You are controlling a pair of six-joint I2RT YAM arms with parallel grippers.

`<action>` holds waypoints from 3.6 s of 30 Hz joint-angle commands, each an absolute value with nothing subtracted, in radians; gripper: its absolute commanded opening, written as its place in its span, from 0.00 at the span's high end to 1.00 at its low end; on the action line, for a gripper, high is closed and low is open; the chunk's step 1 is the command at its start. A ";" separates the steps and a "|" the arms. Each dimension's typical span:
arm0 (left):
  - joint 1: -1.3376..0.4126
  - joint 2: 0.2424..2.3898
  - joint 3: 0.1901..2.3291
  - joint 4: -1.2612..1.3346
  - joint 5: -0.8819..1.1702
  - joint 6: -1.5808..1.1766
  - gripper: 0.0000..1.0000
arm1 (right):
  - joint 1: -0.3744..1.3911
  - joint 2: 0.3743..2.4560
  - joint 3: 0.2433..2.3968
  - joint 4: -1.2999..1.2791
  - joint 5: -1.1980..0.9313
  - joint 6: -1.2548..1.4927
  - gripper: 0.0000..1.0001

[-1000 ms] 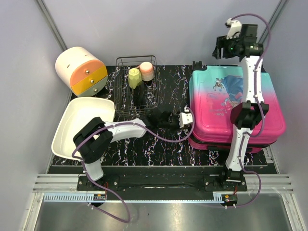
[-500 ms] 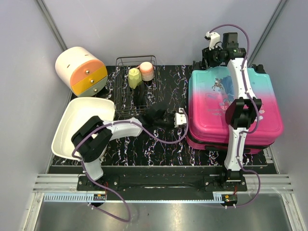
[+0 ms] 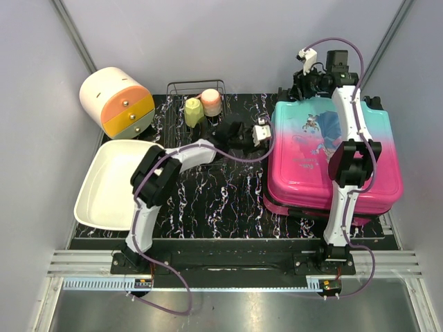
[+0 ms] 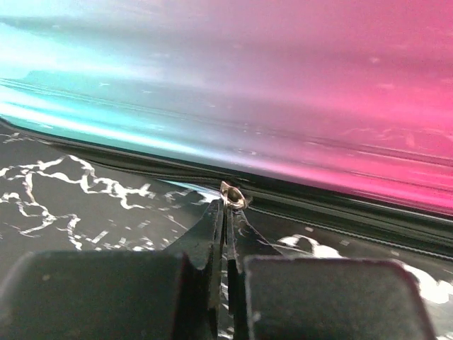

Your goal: Open, take out, and arrange the luggage

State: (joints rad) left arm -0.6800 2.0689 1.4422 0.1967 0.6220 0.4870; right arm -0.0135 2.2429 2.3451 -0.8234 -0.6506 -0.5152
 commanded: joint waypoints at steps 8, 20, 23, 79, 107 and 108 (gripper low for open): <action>-0.551 2.373 2.064 0.333 0.497 0.426 1.00 | -0.026 2.100 2.443 -1.140 -0.705 -0.319 0.29; -0.571 2.117 1.623 0.428 0.551 0.451 1.00 | -0.386 1.840 2.392 -1.261 -0.005 -0.164 0.07; -0.571 2.106 1.614 0.428 0.542 0.428 1.00 | -0.503 1.806 2.301 -1.237 -0.005 -0.222 0.16; -0.664 1.818 1.235 0.387 0.365 0.158 1.00 | -0.563 1.386 1.785 -1.270 -0.236 -0.365 0.22; -0.825 1.862 1.306 0.426 0.325 0.122 1.00 | -0.667 1.732 1.692 -0.753 -0.371 -0.285 0.19; -0.844 1.884 1.333 0.423 0.313 0.101 1.00 | -0.667 1.759 1.788 -0.765 -0.374 -0.252 0.19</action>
